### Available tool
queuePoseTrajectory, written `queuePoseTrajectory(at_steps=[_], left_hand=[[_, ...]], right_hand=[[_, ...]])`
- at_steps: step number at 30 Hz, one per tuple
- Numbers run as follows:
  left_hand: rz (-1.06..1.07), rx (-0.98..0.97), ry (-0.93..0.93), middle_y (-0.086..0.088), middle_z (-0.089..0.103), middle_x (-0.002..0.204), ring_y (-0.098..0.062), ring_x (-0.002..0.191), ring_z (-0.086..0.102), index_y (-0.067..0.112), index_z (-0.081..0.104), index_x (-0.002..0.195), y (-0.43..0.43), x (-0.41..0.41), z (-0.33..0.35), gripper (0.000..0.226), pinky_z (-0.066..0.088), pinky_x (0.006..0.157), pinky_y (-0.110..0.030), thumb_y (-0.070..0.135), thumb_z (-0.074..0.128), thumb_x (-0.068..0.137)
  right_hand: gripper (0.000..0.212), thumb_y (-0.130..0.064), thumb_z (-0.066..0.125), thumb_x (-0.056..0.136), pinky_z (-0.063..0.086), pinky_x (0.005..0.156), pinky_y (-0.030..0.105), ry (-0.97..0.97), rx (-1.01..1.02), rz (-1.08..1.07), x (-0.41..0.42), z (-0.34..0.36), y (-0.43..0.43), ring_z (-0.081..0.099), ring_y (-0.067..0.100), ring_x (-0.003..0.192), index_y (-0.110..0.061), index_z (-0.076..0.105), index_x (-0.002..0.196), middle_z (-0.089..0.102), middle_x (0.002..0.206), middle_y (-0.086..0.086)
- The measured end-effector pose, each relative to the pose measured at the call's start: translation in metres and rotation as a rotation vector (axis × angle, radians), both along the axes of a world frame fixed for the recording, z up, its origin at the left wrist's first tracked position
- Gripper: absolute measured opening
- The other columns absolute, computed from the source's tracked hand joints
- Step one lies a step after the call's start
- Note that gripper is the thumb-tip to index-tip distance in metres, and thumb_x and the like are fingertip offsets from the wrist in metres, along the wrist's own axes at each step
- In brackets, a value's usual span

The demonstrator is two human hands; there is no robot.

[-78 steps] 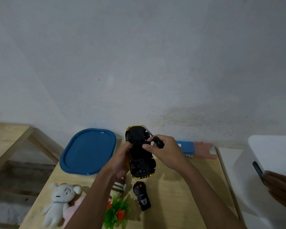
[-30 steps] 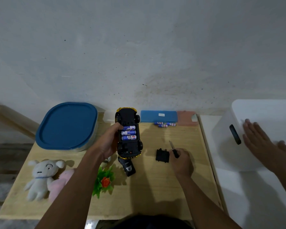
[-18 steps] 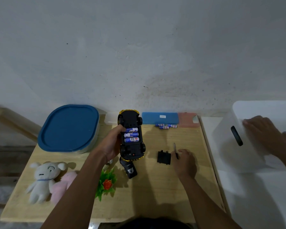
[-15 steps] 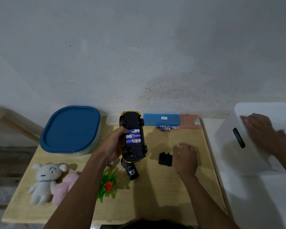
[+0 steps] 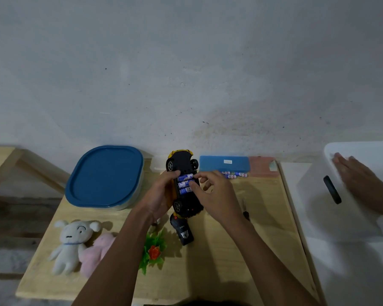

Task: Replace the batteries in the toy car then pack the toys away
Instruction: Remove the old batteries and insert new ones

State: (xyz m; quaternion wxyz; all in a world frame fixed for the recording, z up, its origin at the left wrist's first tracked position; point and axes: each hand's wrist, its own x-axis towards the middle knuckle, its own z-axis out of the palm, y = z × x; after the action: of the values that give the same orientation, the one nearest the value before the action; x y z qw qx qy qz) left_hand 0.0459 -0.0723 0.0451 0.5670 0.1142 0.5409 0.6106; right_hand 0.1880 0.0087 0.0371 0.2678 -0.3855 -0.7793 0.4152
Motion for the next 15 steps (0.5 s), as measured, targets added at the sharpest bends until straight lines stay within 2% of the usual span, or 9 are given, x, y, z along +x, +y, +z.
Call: queuePoseTrajectory(at_steps=[2,6,12,15], left_hand=[[0.002,0.03,0.001,-0.03,0.056,0.132,-0.037,0.112,0.06,-0.003,0.049,0.135,0.001,-0.001,-0.001,0.071,0.051,0.097,-0.046,0.033,0.068,0.076],[-0.033,0.083,0.039,-0.029,0.056,0.133,-0.041,0.119,0.057,0.0,0.05,0.136,0.003,-0.002,-0.003,0.072,0.052,0.097,-0.047,0.033,0.071,0.075],[-0.07,0.093,0.09,-0.031,0.06,0.124,-0.039,0.109,0.061,-0.001,0.053,0.131,0.004,-0.006,-0.006,0.057,0.051,0.094,-0.048,0.022,0.065,0.08],[-0.064,0.086,0.088,-0.027,0.063,0.119,-0.037,0.107,0.063,-0.001,0.053,0.131,0.004,-0.005,-0.007,0.056,0.053,0.092,-0.047,0.021,0.062,0.081]], right_hand=[[0.021,-0.038,0.07,0.086,0.054,0.065,0.024,0.001,0.0,0.003,-0.003,0.0,-0.002,0.058,0.004,0.076,-0.027,0.069,0.104,0.057,0.09,-0.011],[0.023,-0.037,0.07,0.086,0.055,0.067,0.022,0.0,-0.046,-0.044,-0.009,0.003,-0.003,0.059,0.004,0.08,-0.023,0.069,0.104,0.06,0.093,-0.009],[0.018,-0.03,0.07,0.086,0.052,0.067,0.016,0.031,-0.213,-0.067,-0.014,0.004,-0.004,0.06,0.002,0.083,-0.022,0.066,0.102,0.063,0.094,-0.008],[0.013,-0.027,0.067,0.087,0.055,0.07,0.019,0.063,-0.318,-0.064,-0.014,0.006,-0.004,0.063,0.003,0.085,-0.022,0.064,0.099,0.065,0.092,-0.008]])
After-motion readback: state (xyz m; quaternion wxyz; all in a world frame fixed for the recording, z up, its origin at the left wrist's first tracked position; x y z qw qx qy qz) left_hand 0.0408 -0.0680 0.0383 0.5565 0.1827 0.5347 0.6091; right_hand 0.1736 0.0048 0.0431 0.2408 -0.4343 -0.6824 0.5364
